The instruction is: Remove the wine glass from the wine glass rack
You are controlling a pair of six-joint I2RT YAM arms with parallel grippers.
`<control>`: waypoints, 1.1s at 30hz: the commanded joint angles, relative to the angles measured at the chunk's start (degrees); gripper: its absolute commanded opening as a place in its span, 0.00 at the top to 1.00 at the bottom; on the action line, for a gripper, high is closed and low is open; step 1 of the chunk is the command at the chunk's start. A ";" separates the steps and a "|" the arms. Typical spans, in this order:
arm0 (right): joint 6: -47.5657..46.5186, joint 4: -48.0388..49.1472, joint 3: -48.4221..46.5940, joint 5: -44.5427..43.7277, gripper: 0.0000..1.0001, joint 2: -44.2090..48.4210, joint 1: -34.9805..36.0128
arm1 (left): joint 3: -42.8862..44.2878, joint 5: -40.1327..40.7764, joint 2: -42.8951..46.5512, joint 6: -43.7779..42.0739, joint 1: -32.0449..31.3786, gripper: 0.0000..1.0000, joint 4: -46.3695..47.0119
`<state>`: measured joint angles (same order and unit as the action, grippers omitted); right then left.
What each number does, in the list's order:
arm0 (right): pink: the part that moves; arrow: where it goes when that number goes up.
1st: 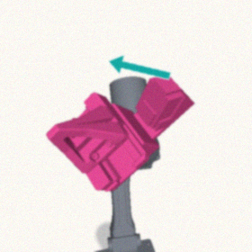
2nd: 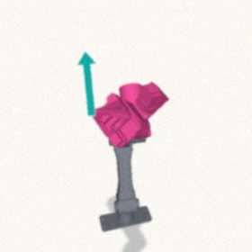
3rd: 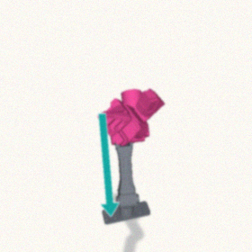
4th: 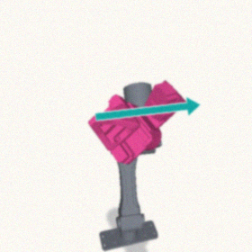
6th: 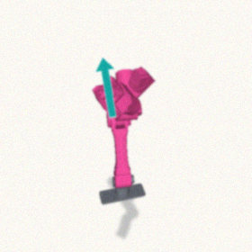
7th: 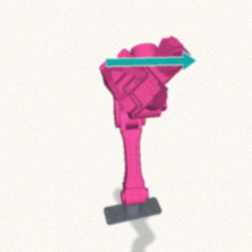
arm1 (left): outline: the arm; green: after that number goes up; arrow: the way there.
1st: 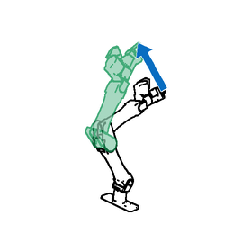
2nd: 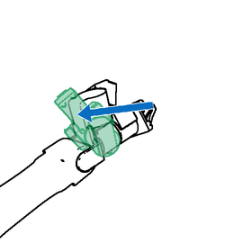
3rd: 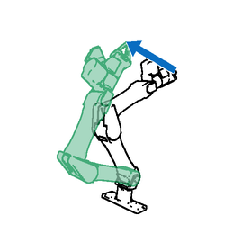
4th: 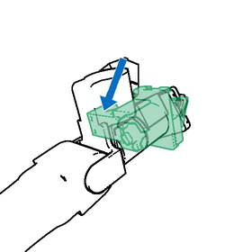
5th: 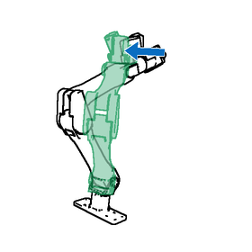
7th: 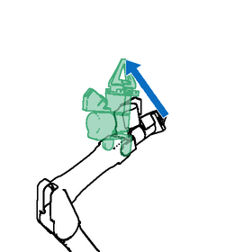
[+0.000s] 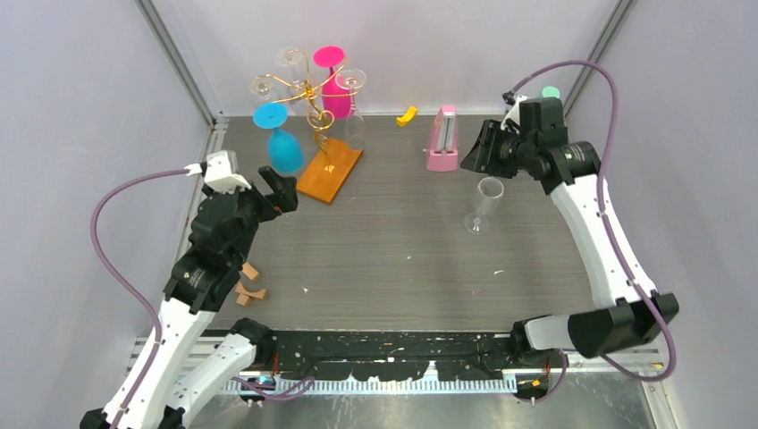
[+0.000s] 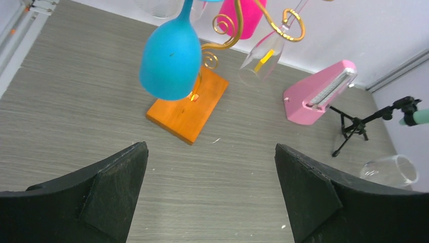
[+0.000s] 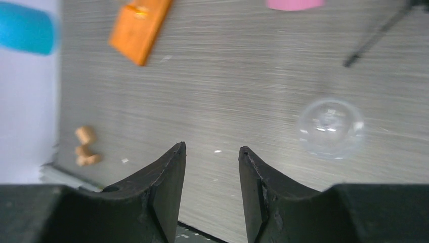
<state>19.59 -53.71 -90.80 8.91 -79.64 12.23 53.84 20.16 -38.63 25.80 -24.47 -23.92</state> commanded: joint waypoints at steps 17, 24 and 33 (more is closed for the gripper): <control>14.75 27.23 21.92 31.13 0.46 18.58 -0.17 | 19.91 -16.66 -17.89 18.92 17.31 0.05 -2.13; 15.48 27.09 22.62 30.39 0.46 19.55 -0.19 | 21.79 -21.41 -21.11 20.15 22.40 0.22 -1.17; 17.73 28.65 23.91 30.30 0.48 21.23 -0.17 | 23.68 -22.32 -26.65 19.70 24.21 0.37 1.62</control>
<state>35.59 -28.29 -67.13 38.26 -60.55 12.19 74.56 0.14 -63.48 45.19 -0.80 -25.61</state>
